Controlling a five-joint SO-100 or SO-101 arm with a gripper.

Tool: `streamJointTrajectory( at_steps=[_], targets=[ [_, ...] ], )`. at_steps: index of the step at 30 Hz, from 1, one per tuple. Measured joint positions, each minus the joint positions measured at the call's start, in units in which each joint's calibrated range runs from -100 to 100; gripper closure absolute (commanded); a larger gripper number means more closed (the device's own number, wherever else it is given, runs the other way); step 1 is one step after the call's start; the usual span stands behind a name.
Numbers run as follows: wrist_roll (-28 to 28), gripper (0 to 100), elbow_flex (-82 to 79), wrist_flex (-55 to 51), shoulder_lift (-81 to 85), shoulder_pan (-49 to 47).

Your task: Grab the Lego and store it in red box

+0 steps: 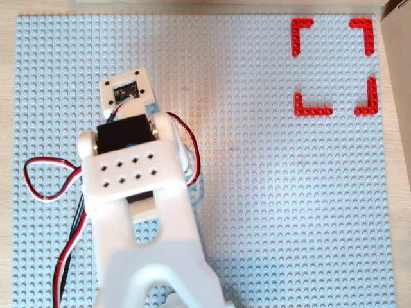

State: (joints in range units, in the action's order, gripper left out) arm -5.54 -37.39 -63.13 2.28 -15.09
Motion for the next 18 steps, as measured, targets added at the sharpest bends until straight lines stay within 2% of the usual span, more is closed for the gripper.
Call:
streamJointTrajectory(
  at_steps=[3, 7, 18],
  targets=[
    [0.10, 86, 2.24, -1.38, -2.45, 0.00],
    [0.00, 92, 2.77, -1.55, -2.79, 0.00],
    [0.00, 93, 2.86, -1.64, -2.79, 0.00]
  ],
)
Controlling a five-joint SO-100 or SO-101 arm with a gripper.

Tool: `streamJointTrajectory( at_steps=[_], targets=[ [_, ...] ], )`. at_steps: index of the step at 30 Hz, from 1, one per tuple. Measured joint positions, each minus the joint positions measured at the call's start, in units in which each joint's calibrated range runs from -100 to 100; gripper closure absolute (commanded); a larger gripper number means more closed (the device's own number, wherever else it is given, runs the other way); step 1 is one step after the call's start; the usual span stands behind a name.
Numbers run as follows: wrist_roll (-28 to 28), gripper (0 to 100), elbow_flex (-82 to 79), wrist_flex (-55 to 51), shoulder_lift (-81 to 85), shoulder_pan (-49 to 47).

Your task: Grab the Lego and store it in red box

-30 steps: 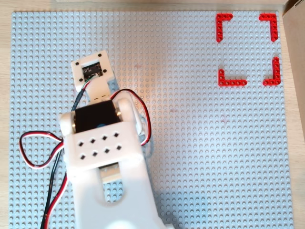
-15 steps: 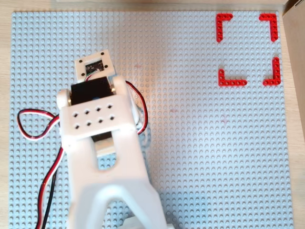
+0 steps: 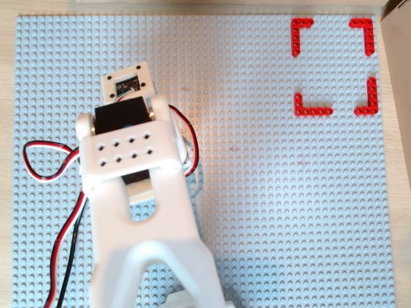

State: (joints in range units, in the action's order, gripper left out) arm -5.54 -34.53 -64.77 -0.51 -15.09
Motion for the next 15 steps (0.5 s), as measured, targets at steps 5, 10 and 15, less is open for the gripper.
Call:
streamJointTrajectory(
  at_steps=[5, 10, 15],
  targets=[
    [0.00, 93, 2.50, -4.06, 3.47, 0.00],
    [-0.15, 93, 10.20, -13.13, 12.76, -0.15],
    [-1.51, 93, 17.17, -19.60, 19.61, 4.36]
  ],
)
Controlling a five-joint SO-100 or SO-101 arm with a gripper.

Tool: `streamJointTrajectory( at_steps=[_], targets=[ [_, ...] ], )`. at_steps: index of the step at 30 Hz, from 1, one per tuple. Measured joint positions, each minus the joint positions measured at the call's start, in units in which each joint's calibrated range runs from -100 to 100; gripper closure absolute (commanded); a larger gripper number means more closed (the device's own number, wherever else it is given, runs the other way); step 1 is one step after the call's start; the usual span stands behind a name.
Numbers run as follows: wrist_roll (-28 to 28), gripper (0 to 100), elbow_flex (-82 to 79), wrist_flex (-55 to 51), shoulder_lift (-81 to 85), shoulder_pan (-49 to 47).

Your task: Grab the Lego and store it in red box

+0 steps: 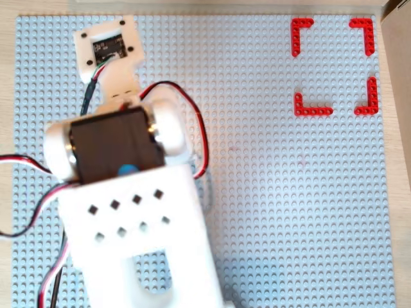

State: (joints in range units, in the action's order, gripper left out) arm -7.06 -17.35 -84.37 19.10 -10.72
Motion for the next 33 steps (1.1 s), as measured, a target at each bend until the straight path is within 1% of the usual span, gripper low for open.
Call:
streamJointTrajectory(
  at_steps=[5, 9, 13, 23, 33],
  targets=[
    [-1.95, 93, 6.80, -3.02, 2.03, 7.56],
    [-2.39, 93, 9.84, -2.50, 1.69, 14.54],
    [-2.54, 93, 11.90, -0.09, -1.18, 19.34],
    [-1.86, 93, 17.71, 5.44, -11.24, 25.23],
    [-0.98, 93, 27.46, 6.22, -23.33, 26.68]
  ],
)
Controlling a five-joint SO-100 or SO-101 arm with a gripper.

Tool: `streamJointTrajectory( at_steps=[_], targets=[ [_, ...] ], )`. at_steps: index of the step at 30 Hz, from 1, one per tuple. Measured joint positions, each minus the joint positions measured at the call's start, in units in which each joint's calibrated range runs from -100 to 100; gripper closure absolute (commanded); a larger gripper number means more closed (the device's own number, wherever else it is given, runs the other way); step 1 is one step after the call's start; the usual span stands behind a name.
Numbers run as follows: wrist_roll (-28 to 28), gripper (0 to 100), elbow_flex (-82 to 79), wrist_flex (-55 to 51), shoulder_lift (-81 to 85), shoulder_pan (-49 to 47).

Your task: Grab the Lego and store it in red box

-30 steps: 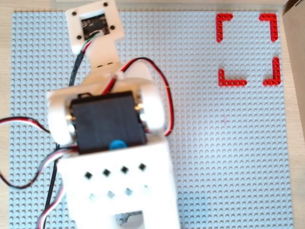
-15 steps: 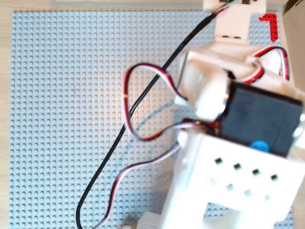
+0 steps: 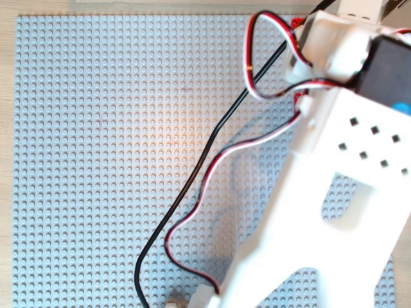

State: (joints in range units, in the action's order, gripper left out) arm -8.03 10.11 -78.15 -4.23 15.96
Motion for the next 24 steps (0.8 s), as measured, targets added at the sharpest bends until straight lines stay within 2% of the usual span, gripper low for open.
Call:
streamJointTrajectory(
  at_steps=[24],
  targets=[
    [1.12, 93, 16.37, 3.02, -28.66, 7.05]
  ],
)
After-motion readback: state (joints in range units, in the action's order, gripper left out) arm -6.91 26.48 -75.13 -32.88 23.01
